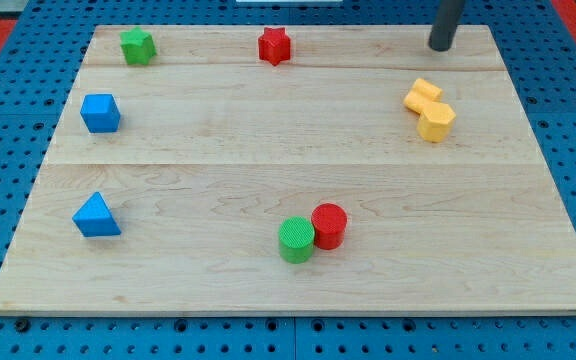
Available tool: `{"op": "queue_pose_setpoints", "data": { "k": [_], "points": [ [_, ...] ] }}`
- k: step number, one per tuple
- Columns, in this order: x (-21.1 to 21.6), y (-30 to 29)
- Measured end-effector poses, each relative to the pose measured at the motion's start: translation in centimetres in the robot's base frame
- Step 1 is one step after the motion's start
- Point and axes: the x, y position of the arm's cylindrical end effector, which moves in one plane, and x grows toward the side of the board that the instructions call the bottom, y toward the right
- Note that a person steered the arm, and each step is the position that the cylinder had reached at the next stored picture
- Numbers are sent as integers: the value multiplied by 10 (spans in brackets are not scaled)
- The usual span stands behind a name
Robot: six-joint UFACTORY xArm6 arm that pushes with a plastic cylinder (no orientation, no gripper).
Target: Move the red star towards center of the board
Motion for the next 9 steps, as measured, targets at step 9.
{"op": "queue_pose_setpoints", "data": {
  "k": [9],
  "points": [
    [-25, -257]
  ]
}}
